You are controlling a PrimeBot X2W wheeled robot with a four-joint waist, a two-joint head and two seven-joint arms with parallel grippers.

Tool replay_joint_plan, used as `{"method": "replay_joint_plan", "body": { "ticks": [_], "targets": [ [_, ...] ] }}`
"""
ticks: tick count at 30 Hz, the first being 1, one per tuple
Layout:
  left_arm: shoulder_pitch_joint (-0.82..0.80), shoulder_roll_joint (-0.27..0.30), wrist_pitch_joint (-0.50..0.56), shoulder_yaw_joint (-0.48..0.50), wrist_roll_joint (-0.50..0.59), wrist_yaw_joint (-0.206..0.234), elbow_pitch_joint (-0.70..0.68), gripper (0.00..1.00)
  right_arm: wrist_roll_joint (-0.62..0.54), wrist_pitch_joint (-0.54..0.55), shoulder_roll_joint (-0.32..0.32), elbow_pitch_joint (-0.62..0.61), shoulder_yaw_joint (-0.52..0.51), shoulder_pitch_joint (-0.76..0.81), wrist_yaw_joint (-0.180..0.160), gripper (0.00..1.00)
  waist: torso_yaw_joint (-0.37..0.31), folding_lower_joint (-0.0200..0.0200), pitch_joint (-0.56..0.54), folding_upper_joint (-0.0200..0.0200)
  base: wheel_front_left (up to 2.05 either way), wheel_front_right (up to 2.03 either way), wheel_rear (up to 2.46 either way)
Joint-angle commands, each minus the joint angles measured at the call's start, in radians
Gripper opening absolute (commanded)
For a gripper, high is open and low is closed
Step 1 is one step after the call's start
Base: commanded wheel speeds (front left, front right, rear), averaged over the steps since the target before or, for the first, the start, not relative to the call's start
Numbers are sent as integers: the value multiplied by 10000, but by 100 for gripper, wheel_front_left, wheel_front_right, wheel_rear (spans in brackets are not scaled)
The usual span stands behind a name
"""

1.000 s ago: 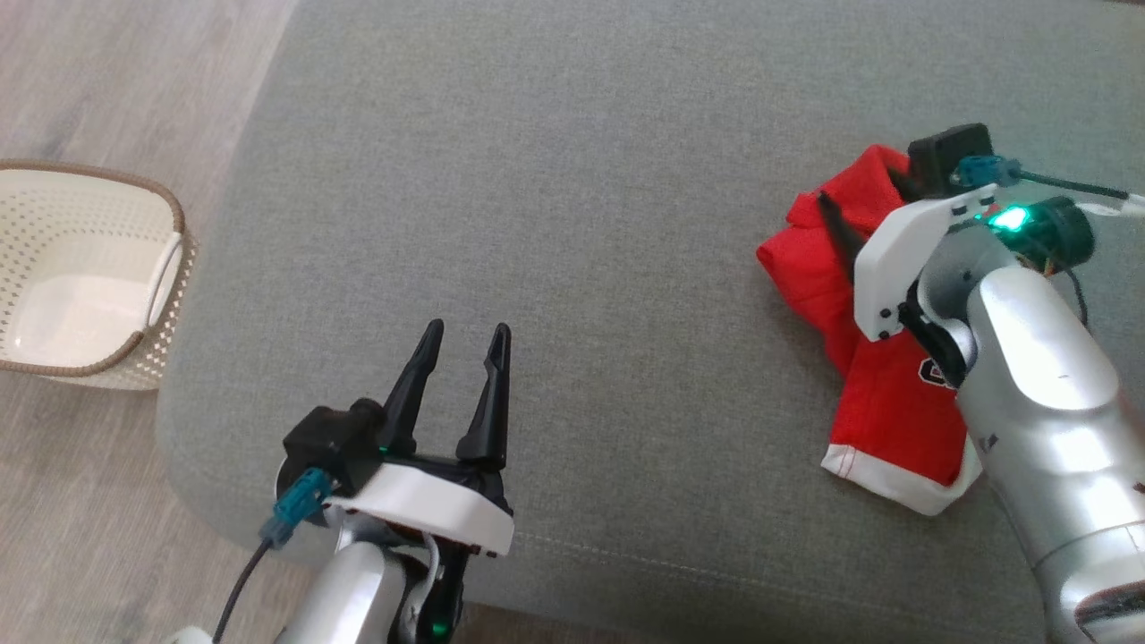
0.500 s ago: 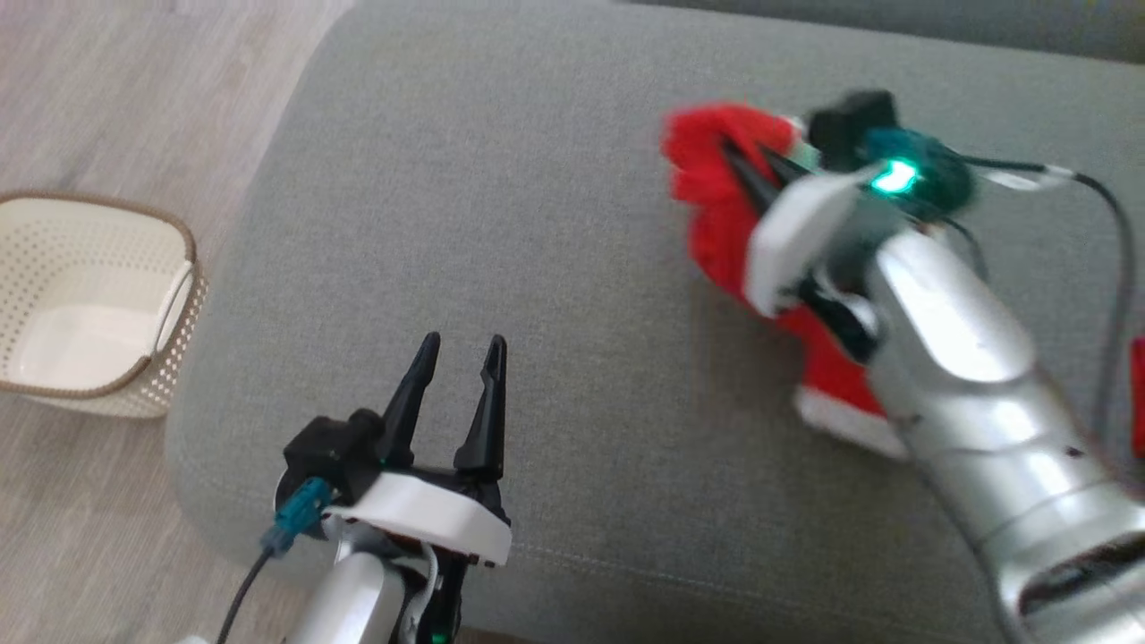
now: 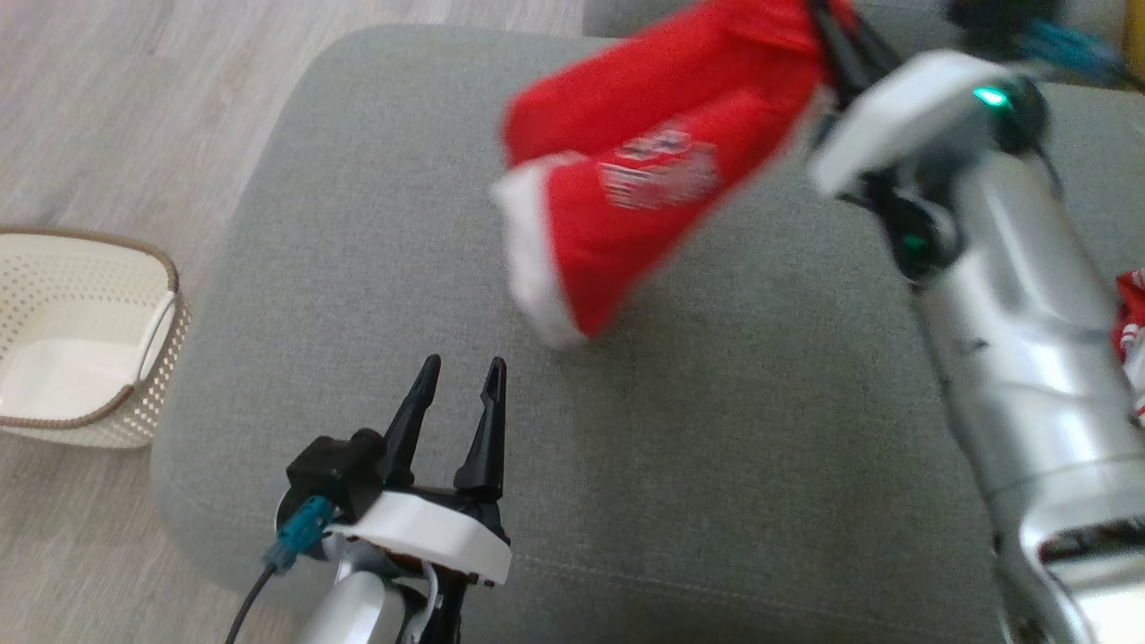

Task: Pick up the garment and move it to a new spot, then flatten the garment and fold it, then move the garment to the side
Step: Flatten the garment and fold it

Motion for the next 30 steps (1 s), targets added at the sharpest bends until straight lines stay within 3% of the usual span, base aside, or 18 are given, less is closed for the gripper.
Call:
{"method": "replay_joint_plan", "body": {
  "ticks": [1,2,3,5,6,7,10,13,16,23,30],
  "targets": [
    [-197,22,-61,275,134,-14,-328,100,-71,-71,-176,178,-1081,360,-4,0,43,1,157,-1,0,0,0],
    [-197,22,-61,275,134,-14,-328,100,-71,-71,-176,178,-1081,360,-4,0,43,1,157,-1,0,0,0],
    [-223,22,-61,256,125,-10,-328,100,-156,-126,-402,701,-2196,797,-4,0,38,1,228,-1,0,0,0],
    [-225,22,-61,263,127,0,-320,100,-319,-149,-576,1035,-2710,1028,-4,0,6,1,278,-1,0,0,0],
    [-235,22,-61,270,138,3,-301,100,-727,-194,-851,1483,-3217,1256,-4,80,-32,1,317,-1,0,0,0],
    [-253,22,-61,284,155,2,-284,100,-1313,-183,-1145,2002,-3646,1465,-4,100,-88,1,350,-1,0,0,0],
    [-341,22,-61,319,185,-14,-217,100,-2701,-560,-1509,2934,-4929,1719,-4,100,-265,1,386,-1,0,0,0],
    [-417,22,-61,390,220,-45,-157,100,-3544,-973,-1155,3199,-5872,1667,-4,100,-553,1,329,-1,0,0,0],
    [-453,22,-61,484,264,-70,-116,100,-4323,-1393,-633,2901,-5975,1667,-4,100,-895,1,211,-1,0,0,0],
    [-485,22,-61,738,284,-94,-107,100,-4242,-1952,157,1014,-4566,2572,-4,100,-1680,1,-193,-1,0,0,0],
    [-289,22,-61,900,-85,-22,-130,100,-3662,-2074,217,-2396,-2813,5588,-4,100,-2418,1,-543,-1,0,0,0]
  ]
}}
